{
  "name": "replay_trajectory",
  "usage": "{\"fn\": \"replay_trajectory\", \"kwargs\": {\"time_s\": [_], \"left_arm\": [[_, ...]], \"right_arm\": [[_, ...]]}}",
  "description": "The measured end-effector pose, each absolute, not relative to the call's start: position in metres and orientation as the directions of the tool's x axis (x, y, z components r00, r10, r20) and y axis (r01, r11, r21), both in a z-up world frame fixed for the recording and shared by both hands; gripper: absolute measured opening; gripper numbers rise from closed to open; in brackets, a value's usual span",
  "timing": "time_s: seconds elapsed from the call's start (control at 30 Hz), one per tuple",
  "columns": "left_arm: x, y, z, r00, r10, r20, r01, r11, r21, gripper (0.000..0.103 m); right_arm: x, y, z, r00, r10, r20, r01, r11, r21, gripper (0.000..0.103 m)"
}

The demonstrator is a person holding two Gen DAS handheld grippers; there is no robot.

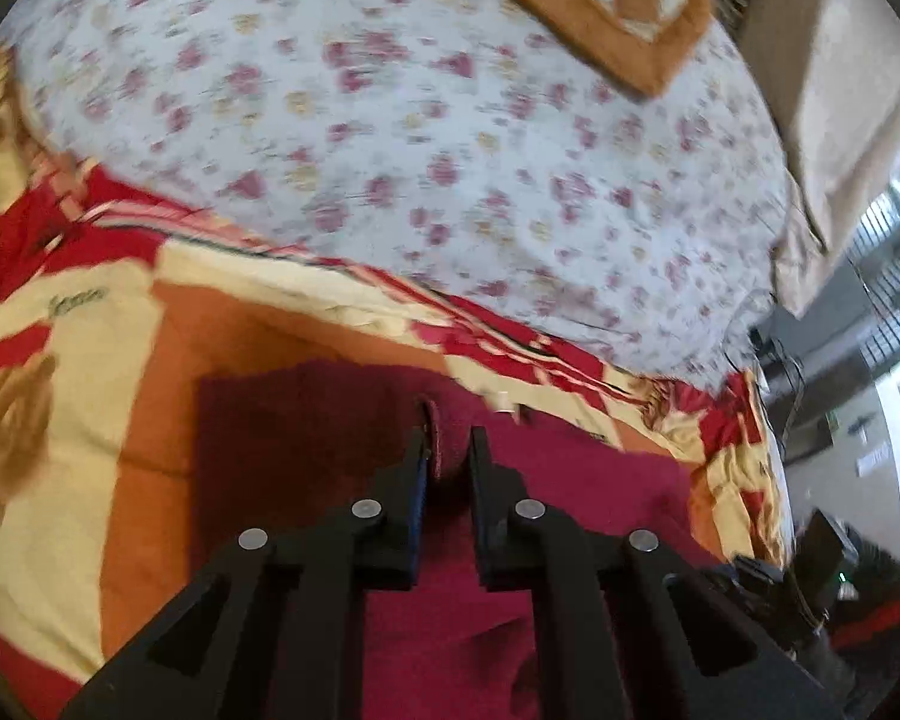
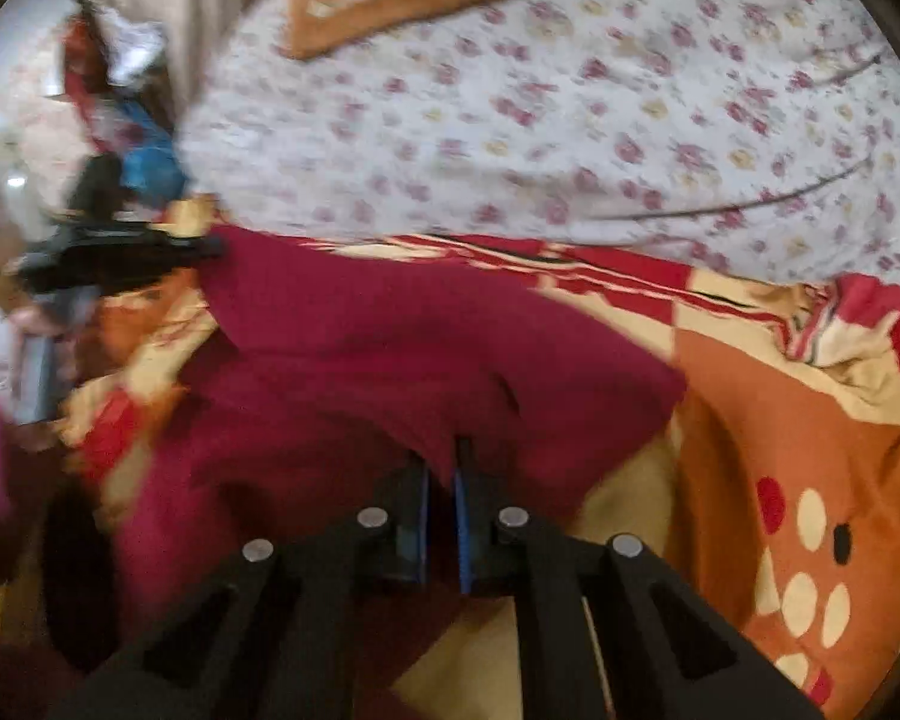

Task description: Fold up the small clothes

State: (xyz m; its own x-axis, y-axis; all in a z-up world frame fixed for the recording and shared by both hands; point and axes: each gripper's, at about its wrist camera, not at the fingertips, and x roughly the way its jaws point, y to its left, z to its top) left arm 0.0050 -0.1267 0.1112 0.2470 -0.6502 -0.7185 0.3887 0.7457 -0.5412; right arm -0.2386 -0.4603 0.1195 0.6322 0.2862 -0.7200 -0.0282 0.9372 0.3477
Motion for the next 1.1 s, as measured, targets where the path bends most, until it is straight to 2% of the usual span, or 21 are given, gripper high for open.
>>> {"fn": "replay_trajectory", "kwargs": {"time_s": [0.07,0.13,0.17,0.2,0.23,0.3,0.37,0.43,0.57,0.67,0.73,0.77,0.8,0.9,0.93,1.03,1.07,1.1], "left_arm": [[0.007,-0.120,0.092,0.247,-0.619,-0.746,0.353,0.774,-0.526,0.002],[0.007,-0.116,0.065,0.212,-0.605,-0.768,0.310,0.787,-0.534,0.002],[0.006,-0.115,0.053,0.194,-0.597,-0.779,0.290,0.793,-0.536,0.002],[0.005,-0.112,0.044,0.189,-0.590,-0.785,0.277,0.799,-0.533,0.002],[0.004,-0.109,0.039,0.195,-0.588,-0.785,0.269,0.802,-0.534,0.001],[0.004,-0.104,0.036,0.195,-0.608,-0.769,0.258,0.788,-0.558,0.001],[0.004,-0.101,0.038,0.197,-0.619,-0.761,0.258,0.781,-0.569,0.002],[0.003,-0.103,0.041,0.202,-0.612,-0.765,0.273,0.785,-0.556,0.002],[0.000,-0.105,0.043,0.218,-0.598,-0.771,0.292,0.794,-0.534,0.002],[0.000,-0.105,0.046,0.218,-0.604,-0.767,0.295,0.789,-0.538,0.002],[0.000,-0.105,0.050,0.221,-0.613,-0.759,0.299,0.783,-0.545,0.002],[0.000,-0.104,0.054,0.226,-0.618,-0.753,0.303,0.779,-0.549,0.002],[-0.001,-0.103,0.057,0.231,-0.627,-0.744,0.310,0.772,-0.555,0.002],[-0.002,-0.106,0.058,0.238,-0.642,-0.729,0.324,0.760,-0.564,0.002],[-0.001,-0.111,0.053,0.229,-0.635,-0.738,0.322,0.765,-0.558,0.002],[0.000,-0.119,0.039,0.233,-0.582,-0.779,0.309,0.804,-0.508,0.002],[-0.001,-0.119,0.038,0.235,-0.577,-0.782,0.309,0.807,-0.503,0.002],[-0.003,-0.118,0.039,0.238,-0.579,-0.780,0.311,0.806,-0.504,0.002]], "right_arm": [[-0.244,-0.463,0.110,0.585,0.316,-0.747,-0.043,0.932,0.360,0.009],[-0.244,-0.464,0.088,0.515,0.276,-0.812,0.003,0.946,0.323,0.019],[-0.244,-0.465,0.081,0.484,0.274,-0.831,0.023,0.945,0.325,0.031],[-0.246,-0.468,0.077,0.467,0.287,-0.837,0.044,0.937,0.346,0.040],[-0.249,-0.473,0.076,0.476,0.308,-0.824,0.065,0.922,0.382,0.042],[-0.258,-0.490,0.083,0.542,0.349,-0.764,0.103,0.876,0.472,0.058],[-0.260,-0.504,0.088,0.595,0.377,-0.710,0.132,0.825,0.549,0.065],[-0.253,-0.516,0.086,0.625,0.367,-0.689,0.181,0.791,0.585,0.067],[-0.219,-0.522,0.062,0.582,0.250,-0.774,0.312,0.810,0.496,0.068],[-0.191,-0.519,0.037,0.528,0.226,-0.819,0.352,0.819,0.453,0.067],[-0.186,-0.514,0.038,0.537,0.185,-0.823,0.338,0.847,0.410,0.049],[-0.185,-0.513,0.043,0.549,0.172,-0.818,0.324,0.858,0.398,0.019],[-0.186,-0.510,0.052,0.568,0.134,-0.812,0.314,0.877,0.365,0.014],[-0.193,-0.513,0.075,0.641,0.022,-0.767,0.326,0.897,0.298,0.011],[-0.190,-0.514,0.073,0.634,-0.023,-0.773,0.345,0.903,0.257,0.011],[-0.176,-0.517,0.046,0.566,-0.006,-0.825,0.377,0.891,0.252,0.012],[-0.175,-0.518,0.041,0.552,-0.003,-0.834,0.386,0.888,0.252,0.015],[-0.179,-0.520,0.043,0.560,-0.008,-0.829,0.392,0.883,0.257,0.026]]}}
